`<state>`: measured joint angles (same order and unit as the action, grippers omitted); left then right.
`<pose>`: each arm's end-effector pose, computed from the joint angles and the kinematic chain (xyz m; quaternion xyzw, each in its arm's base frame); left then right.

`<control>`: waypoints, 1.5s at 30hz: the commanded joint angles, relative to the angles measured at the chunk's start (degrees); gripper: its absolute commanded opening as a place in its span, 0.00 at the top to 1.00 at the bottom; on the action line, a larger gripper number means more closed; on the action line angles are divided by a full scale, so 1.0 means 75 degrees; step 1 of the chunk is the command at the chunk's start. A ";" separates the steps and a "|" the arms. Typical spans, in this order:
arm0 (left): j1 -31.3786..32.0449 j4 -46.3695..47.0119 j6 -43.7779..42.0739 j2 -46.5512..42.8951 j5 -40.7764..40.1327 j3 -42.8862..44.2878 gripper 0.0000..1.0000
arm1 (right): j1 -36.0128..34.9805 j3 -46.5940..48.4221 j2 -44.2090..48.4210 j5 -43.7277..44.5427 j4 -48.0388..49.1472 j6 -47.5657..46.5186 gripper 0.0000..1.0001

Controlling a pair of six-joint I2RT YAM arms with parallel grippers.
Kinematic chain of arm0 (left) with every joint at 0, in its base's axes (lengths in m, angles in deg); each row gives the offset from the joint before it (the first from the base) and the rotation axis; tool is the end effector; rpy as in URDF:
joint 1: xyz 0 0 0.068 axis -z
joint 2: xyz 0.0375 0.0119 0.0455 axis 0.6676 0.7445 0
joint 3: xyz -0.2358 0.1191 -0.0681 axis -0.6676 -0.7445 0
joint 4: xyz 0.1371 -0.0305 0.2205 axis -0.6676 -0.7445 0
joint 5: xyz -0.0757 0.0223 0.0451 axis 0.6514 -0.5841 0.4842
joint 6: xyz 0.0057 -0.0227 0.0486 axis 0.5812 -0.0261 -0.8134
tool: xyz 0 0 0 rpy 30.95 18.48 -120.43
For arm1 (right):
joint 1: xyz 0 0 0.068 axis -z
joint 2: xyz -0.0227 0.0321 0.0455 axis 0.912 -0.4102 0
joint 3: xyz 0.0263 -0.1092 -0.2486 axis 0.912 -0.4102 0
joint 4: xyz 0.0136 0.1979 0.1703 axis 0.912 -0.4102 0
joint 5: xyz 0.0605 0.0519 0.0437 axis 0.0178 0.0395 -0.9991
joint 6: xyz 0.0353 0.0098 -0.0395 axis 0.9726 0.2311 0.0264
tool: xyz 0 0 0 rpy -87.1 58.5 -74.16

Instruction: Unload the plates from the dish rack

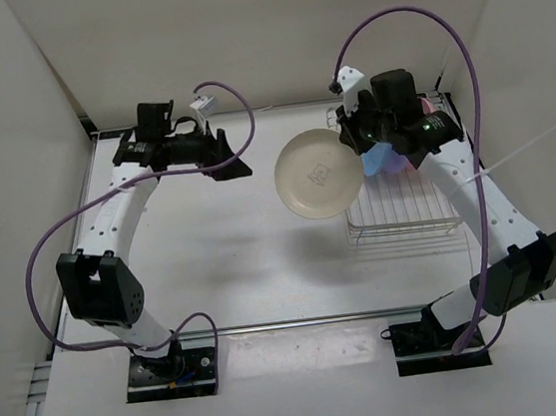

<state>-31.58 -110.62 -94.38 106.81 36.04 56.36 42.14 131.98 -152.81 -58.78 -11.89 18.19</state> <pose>0.3346 -0.0914 0.3610 0.3008 0.7674 -0.4566 0.3349 0.2863 0.1296 0.4132 -0.3144 0.8071 0.0846 0.4925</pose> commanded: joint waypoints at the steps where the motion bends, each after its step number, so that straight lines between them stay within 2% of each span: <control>1: 0.0383 -0.0105 -0.0245 0.0151 0.0432 0.0316 0.04 | 0.0093 0.0539 0.0099 -0.0915 0.0136 0.0216 1.00; 7: 0.1051 -0.0023 -0.0070 0.0642 0.0022 0.0854 0.06 | 0.0163 0.0644 0.0016 -0.1303 0.0136 0.0379 1.00; 10: 0.1239 -0.0023 0.0094 0.0819 -0.0235 0.1147 0.11 | 0.0234 0.0727 -0.0135 -0.1374 0.0136 0.0451 1.00; 11: 0.1320 -0.0023 0.0095 0.0924 -0.0341 0.1241 0.16 | 0.0234 0.0727 -0.0136 -0.1444 0.0136 0.0451 1.00; 13: 0.1392 -0.0023 0.0177 0.1018 -0.0412 0.1487 0.16 | 0.0234 0.0727 -0.0205 -0.1444 0.0136 0.0451 1.00; 17: 0.1462 -0.0023 0.0270 0.1252 -0.0412 0.1640 0.24 | 0.0234 0.0798 -0.0206 -0.1363 0.0136 0.0521 1.00; 19: 0.1462 0.0047 0.0341 0.1253 -0.0412 0.1640 0.38 | 0.0234 0.0868 -0.0276 -0.1258 0.0136 0.0521 1.00; 20: 0.1531 0.0047 0.0341 0.1253 -0.0493 0.1640 0.48 | 0.0234 0.0868 -0.0276 -0.1257 0.0136 0.0521 1.00; 22: 0.1532 0.0047 0.0341 0.1253 -0.0494 0.1571 0.54 | 0.0234 0.0868 -0.0276 -0.1257 0.0136 0.0521 1.00; 31: 0.1532 0.0118 0.0411 0.1323 -0.0588 0.1570 0.55 | 0.0234 0.0938 -0.0276 -0.1187 0.0136 0.0673 1.00; 32: 0.1532 0.0199 0.0492 0.1393 -0.0588 0.1570 0.60 | 0.0234 0.0938 -0.0276 -0.1187 0.0136 0.0673 1.00; 33: 0.1532 0.0200 0.0563 0.1393 -0.0692 0.1570 0.72 | 0.0234 0.0938 -0.0276 -0.1187 0.0136 0.0673 1.00; 34: 0.1532 0.0269 0.0656 0.1393 -0.0890 0.1570 0.89 | 0.0234 0.0938 -0.0276 -0.1187 0.0136 0.0673 1.00; 39: 0.1532 0.0340 0.0891 0.1464 -0.1149 0.1559 0.89 | 0.0234 0.0787 -0.0276 -0.1187 0.0136 0.0673 1.00; 40: 0.1532 0.0479 0.0973 0.1383 -0.1220 0.1477 0.89 | 0.0234 0.0786 -0.0276 -0.1187 0.0136 0.0673 0.96; 41: 0.1532 0.0736 0.1194 0.1382 -0.1290 0.1383 0.89 | 0.0234 0.0716 -0.0358 -0.1187 0.0136 0.0673 0.71; 42: 0.1451 0.0820 0.1196 0.1277 -0.1372 0.1185 0.89 | 0.0234 0.0716 -0.0359 -0.1036 0.0136 0.0673 0.58; 43: 0.1450 0.0902 0.1335 0.1195 -0.1373 0.1102 0.89 | 0.0234 0.0716 -0.0428 -0.0721 0.0205 0.0673 0.50; 45: 0.1206 0.1171 0.1651 0.1101 -0.1734 0.0775 0.89 | 0.0234 0.0716 -0.0523 -0.0158 0.0287 0.0755 0.42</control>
<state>-20.67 -105.44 -85.44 118.57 24.79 64.53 43.54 136.44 -155.50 -65.27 -12.33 23.50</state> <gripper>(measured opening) 0.153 0.558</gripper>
